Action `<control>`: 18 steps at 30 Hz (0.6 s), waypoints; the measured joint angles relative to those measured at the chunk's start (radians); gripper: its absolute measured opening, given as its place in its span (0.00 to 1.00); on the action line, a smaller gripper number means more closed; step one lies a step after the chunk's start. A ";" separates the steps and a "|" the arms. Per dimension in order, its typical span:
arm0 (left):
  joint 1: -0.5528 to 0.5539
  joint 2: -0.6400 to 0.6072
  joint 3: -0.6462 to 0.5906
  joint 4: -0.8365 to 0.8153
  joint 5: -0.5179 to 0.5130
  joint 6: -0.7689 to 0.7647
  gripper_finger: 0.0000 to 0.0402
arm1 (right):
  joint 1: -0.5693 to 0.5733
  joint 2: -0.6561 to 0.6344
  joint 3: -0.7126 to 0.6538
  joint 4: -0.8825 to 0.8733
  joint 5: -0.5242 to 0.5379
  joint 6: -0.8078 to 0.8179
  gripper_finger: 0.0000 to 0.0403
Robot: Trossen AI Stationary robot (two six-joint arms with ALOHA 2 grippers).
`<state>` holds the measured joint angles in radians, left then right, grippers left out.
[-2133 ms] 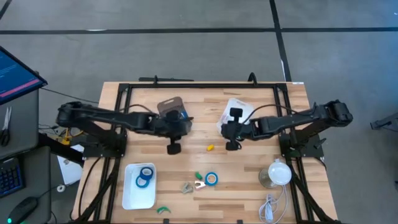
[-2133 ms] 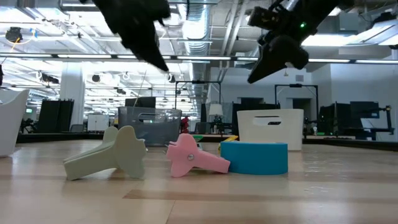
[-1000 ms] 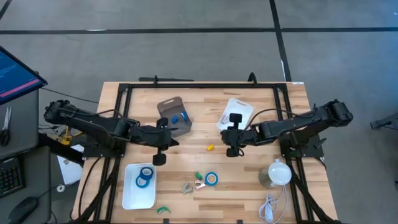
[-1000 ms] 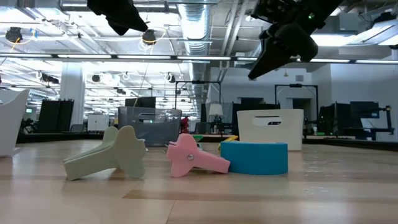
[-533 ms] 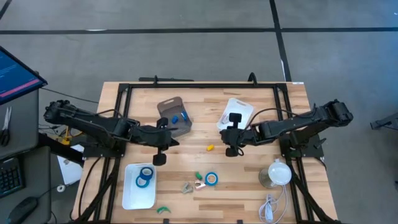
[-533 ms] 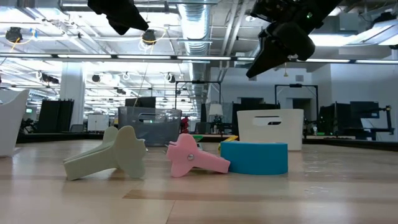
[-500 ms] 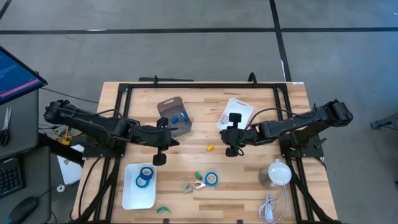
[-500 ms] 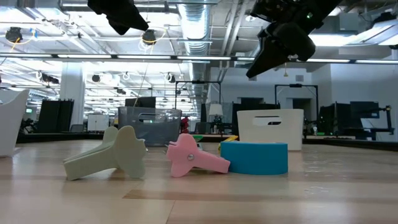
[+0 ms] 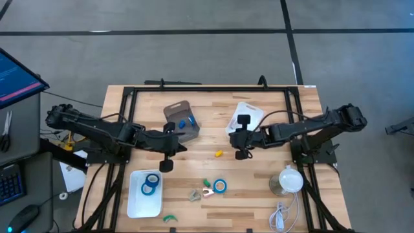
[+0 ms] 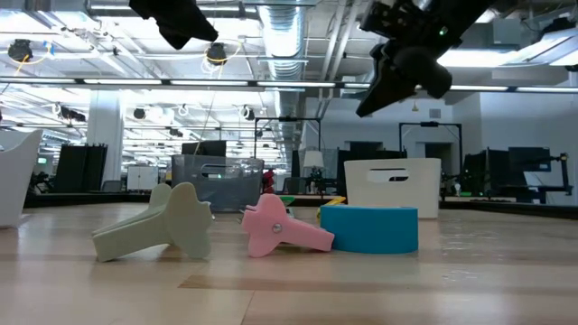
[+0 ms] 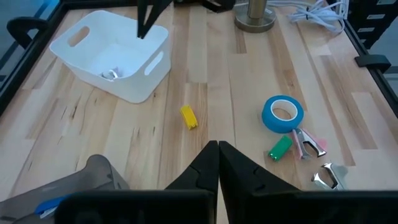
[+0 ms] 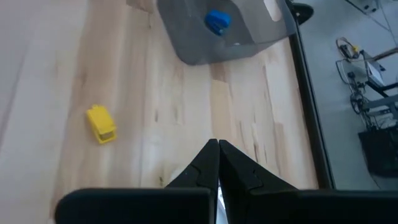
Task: Pick and place Stapler, Stapler remover, tape
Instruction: Put the green stapler into the black bin
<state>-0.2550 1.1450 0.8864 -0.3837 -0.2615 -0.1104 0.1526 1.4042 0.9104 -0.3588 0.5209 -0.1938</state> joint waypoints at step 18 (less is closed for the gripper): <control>-0.047 0.000 0.000 0.004 0.085 0.087 0.00 | -0.143 0.000 0.000 0.000 0.000 0.045 0.00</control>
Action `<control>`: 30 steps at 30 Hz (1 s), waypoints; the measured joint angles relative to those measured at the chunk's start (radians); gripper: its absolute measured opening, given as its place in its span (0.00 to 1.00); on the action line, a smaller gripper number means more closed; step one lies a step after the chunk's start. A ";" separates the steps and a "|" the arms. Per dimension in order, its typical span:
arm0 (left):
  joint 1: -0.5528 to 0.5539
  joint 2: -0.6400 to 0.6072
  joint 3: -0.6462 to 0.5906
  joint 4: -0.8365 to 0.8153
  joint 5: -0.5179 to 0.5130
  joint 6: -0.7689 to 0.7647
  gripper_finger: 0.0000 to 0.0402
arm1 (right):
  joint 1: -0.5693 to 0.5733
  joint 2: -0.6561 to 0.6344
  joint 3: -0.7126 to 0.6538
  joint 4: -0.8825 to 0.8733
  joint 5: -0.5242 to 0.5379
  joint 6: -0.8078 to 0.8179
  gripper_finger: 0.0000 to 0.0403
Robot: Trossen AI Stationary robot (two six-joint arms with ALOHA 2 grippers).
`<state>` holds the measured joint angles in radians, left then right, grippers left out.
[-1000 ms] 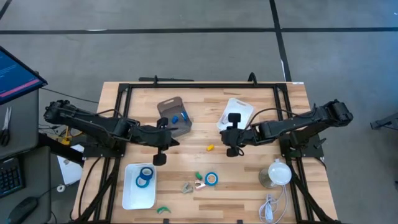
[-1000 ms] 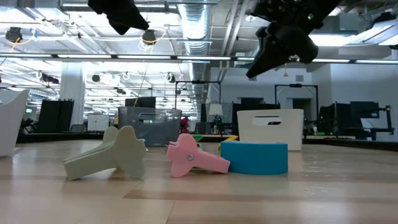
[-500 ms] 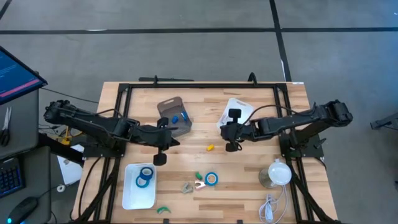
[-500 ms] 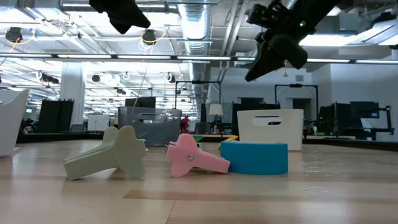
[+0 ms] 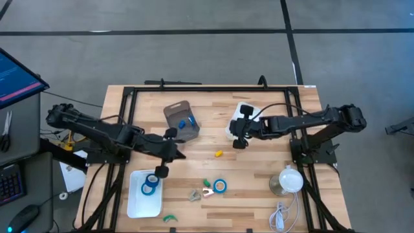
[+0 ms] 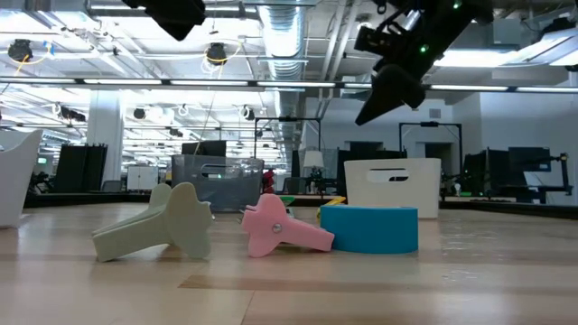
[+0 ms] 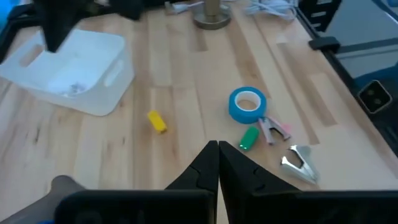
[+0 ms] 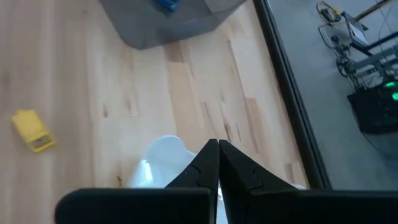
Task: Pick and place Stapler, Stapler remover, tape
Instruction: Put the green stapler into the black bin
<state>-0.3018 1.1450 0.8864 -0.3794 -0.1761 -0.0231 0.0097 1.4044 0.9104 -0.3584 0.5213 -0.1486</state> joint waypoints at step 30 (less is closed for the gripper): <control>-0.266 0.312 0.434 -0.232 -0.071 0.126 0.00 | -0.165 0.233 0.005 0.033 -0.012 0.151 0.00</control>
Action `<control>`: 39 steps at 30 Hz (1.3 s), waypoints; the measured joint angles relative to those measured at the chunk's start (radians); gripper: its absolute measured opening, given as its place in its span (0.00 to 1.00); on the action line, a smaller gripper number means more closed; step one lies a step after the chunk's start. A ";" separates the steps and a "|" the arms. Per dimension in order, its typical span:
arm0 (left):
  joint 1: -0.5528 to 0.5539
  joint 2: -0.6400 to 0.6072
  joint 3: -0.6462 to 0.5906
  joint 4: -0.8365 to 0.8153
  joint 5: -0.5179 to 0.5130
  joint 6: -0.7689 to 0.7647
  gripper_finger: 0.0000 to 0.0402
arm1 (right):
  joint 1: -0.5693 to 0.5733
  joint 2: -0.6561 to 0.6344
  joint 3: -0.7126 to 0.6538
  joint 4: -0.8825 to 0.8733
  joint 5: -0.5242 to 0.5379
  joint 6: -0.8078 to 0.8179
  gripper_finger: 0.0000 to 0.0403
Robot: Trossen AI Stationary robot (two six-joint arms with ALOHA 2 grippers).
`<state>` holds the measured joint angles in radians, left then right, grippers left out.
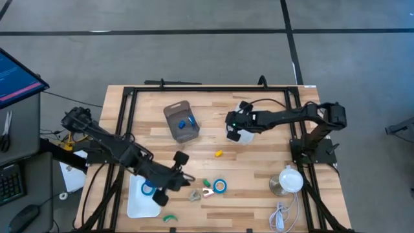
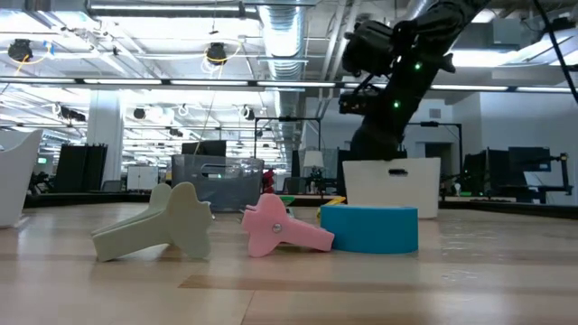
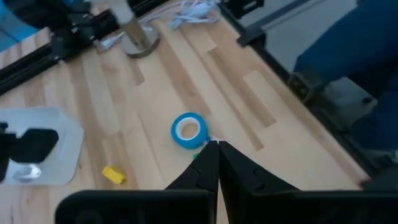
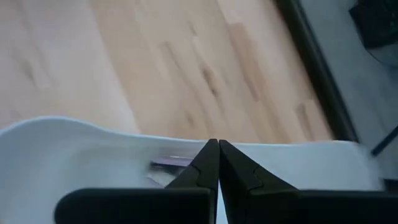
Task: Pick and place Stapler, Stapler remover, tape
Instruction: Put the green stapler into the black bin
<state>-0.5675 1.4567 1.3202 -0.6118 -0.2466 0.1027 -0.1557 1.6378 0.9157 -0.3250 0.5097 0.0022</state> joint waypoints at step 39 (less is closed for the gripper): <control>-0.152 0.136 0.069 -0.167 0.001 -0.355 0.00 | 0.369 -0.472 -0.005 -0.018 -0.257 -0.148 0.00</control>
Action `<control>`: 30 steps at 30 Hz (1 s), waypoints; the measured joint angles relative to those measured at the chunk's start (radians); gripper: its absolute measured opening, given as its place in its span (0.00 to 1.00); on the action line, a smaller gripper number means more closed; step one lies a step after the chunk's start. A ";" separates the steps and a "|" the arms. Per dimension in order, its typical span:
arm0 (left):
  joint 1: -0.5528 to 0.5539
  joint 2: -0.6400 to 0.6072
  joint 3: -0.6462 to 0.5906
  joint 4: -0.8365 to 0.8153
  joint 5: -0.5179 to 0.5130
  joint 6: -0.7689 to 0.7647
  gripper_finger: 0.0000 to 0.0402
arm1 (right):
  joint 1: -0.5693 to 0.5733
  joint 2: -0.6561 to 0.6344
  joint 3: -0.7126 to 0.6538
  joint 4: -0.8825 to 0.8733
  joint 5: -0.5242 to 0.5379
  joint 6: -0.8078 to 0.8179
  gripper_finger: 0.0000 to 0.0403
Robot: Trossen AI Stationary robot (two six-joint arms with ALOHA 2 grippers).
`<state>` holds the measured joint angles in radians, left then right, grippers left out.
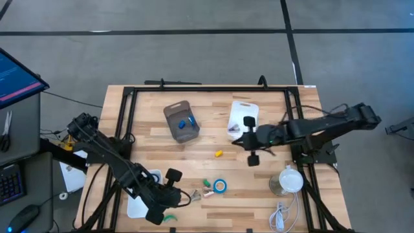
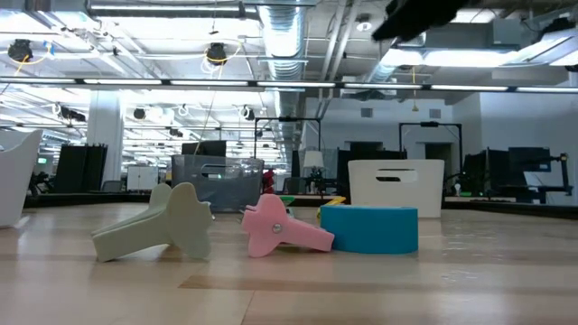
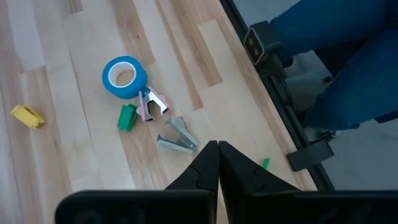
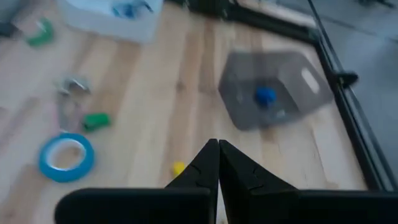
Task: Pick and place Stapler, Stapler remover, tape
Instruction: Put the green stapler into the black bin
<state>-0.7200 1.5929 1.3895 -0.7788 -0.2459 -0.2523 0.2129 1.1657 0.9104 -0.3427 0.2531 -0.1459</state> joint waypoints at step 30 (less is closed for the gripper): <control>-0.020 0.099 -0.230 0.352 0.149 -0.180 0.01 | 0.152 -0.245 0.000 -0.155 -0.069 0.043 0.00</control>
<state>-0.7395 1.6923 1.1599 -0.4271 -0.0967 -0.4325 0.3645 0.9207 0.9100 -0.4973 0.1844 -0.1034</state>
